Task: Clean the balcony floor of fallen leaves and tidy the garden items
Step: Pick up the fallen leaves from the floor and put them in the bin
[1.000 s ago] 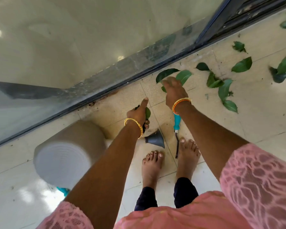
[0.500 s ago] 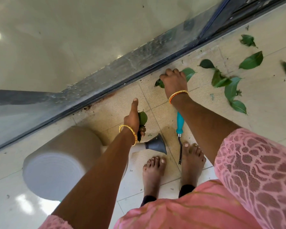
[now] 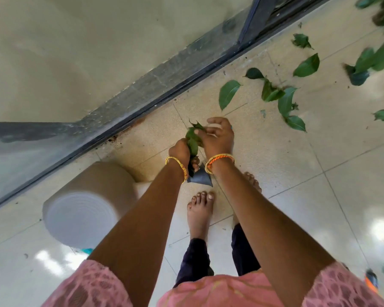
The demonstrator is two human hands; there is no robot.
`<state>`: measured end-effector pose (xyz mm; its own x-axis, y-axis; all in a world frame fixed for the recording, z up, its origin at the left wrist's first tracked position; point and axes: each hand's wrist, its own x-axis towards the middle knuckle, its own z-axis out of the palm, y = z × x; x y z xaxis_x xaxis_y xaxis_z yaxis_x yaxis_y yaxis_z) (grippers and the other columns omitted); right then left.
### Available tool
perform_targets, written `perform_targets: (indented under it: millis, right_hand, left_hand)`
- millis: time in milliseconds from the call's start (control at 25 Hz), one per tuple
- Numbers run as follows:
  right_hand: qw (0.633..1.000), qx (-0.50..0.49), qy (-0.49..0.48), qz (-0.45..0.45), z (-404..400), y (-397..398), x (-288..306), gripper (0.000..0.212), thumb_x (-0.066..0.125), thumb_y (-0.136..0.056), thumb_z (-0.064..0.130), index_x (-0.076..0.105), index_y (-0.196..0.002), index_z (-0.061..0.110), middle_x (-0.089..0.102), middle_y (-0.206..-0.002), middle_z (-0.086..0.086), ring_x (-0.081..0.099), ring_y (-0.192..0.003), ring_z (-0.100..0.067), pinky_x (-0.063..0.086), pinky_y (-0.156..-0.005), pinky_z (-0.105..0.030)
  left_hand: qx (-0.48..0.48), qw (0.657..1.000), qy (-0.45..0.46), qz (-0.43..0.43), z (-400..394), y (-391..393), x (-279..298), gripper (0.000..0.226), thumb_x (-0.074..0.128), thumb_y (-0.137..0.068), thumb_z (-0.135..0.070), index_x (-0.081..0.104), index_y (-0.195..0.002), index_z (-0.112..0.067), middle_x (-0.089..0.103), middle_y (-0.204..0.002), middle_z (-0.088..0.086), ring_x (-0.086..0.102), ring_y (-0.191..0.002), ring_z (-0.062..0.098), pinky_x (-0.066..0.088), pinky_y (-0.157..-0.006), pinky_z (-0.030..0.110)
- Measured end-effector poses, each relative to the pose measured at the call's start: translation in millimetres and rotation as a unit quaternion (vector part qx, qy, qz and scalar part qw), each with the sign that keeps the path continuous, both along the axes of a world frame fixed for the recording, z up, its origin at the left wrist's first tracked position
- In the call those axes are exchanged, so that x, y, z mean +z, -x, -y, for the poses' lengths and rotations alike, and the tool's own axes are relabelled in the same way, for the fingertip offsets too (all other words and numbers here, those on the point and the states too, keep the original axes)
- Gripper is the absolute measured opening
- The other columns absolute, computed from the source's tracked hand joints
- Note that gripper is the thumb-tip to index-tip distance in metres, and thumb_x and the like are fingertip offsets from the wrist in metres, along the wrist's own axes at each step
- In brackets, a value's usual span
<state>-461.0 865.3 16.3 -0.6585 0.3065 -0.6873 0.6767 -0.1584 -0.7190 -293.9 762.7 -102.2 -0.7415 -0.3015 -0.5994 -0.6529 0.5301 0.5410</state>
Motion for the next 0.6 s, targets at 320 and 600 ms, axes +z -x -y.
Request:
perform_targets:
  millis: [320, 600]
  right_hand:
    - [0.962, 0.254, -0.049, 0.082, -23, -12, 39, 0.013, 0.063, -0.079, -0.002, 0.071, -0.081, 0.009, 0.064, -0.075, -0.002, 0.059, -0.073, -0.013, 0.051, -0.072, -0.024]
    - [0.949, 0.264, 0.031, 0.171, -48, 14, 15, 0.02, 0.062, -0.077, -0.002, 0.068, -0.088, 0.012, 0.061, -0.069, -0.003, 0.059, -0.065, -0.014, 0.057, -0.078, -0.035]
  left_hand:
    - [0.234, 0.939, -0.206, 0.147, -11, 90, 54, 0.018, 0.06, -0.081, -0.018, 0.052, -0.093, -0.006, 0.06, -0.084, 0.02, 0.064, -0.059, 0.03, 0.05, -0.05, 0.033]
    - [0.205, 0.947, -0.038, 0.245, -36, 152, 108, 0.041, 0.039, -0.097, -0.034, 0.06, -0.08, -0.003, 0.054, -0.066, 0.016, 0.049, -0.048, 0.014, 0.046, -0.048, 0.024]
